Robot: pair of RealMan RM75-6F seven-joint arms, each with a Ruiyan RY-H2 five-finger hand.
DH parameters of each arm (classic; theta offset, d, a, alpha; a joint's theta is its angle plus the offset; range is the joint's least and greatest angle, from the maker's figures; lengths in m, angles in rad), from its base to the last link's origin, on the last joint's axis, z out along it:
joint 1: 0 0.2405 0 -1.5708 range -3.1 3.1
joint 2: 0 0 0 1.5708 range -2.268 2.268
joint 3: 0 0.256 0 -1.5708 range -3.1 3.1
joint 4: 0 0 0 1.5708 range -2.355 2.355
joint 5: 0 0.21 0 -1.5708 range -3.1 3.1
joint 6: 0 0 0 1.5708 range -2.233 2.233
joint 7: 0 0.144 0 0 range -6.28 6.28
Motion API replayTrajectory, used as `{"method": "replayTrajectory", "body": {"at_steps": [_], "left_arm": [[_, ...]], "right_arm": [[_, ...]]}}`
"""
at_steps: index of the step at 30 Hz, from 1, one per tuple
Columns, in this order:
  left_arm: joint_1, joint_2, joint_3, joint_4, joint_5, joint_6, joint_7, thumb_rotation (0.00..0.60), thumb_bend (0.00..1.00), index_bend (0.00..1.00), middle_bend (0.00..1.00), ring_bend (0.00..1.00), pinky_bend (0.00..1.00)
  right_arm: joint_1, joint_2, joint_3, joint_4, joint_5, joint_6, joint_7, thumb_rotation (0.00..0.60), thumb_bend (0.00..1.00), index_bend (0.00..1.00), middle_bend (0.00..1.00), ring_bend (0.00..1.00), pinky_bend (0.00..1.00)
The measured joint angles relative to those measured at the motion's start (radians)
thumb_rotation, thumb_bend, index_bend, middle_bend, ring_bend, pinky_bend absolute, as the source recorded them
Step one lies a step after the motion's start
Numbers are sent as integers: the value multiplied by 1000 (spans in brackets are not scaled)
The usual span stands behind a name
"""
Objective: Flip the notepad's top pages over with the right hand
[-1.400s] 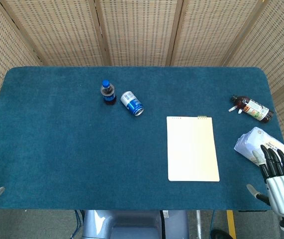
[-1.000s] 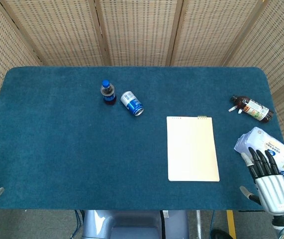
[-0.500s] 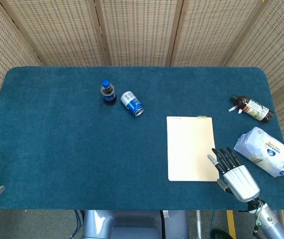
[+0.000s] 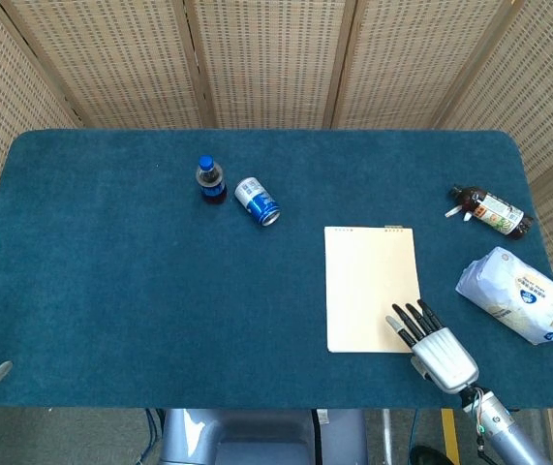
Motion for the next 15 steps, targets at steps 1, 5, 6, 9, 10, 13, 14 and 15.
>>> {"method": "replayTrajectory", "body": {"at_steps": [1, 5, 6, 9, 10, 13, 14, 15], "left_arm": [[0, 0, 0, 0, -1, -1, 0, 600, 0, 0, 0, 0, 0], [-2, -1, -2, -1, -5, -4, 2, 600, 0, 0, 0, 0, 0], [-2, -1, -2, -1, -6, -4, 3, 600, 0, 0, 0, 0, 0], [-2, -1, -3, -2, -8, -3, 2, 600, 0, 0, 0, 0, 0], [-2, -1, -4, -2, -8, -2, 1, 600, 0, 0, 0, 0, 0], [-3, -1, -4, -2, -9, -5, 2, 600, 0, 0, 0, 0, 0], [-3, -1, -3, -2, -9, -7, 3, 600, 0, 0, 0, 0, 0], [-4, -1, -3, -2, -9, -7, 3, 600, 0, 0, 0, 0, 0]], "right_arm": [[2, -8, -2, 9, 2, -2, -3, 600, 397, 0, 0, 0, 0], [7, -26, -6, 32, 14, -11, -7, 600, 399, 0, 0, 0, 0], [8, -31, -6, 39, 17, -13, -7, 600, 399, 0, 0, 0, 0], [11, -49, -6, 65, 28, -17, -5, 600, 399, 0, 0, 0, 0], [13, -56, -5, 75, 32, -16, -5, 600, 399, 0, 0, 0, 0], [16, -70, -5, 94, 41, -12, -5, 600, 399, 0, 0, 0, 0], [17, -73, -6, 97, 44, -12, -6, 600, 399, 0, 0, 0, 0], [17, -74, -7, 98, 45, -12, -6, 600, 399, 0, 0, 0, 0]]}}
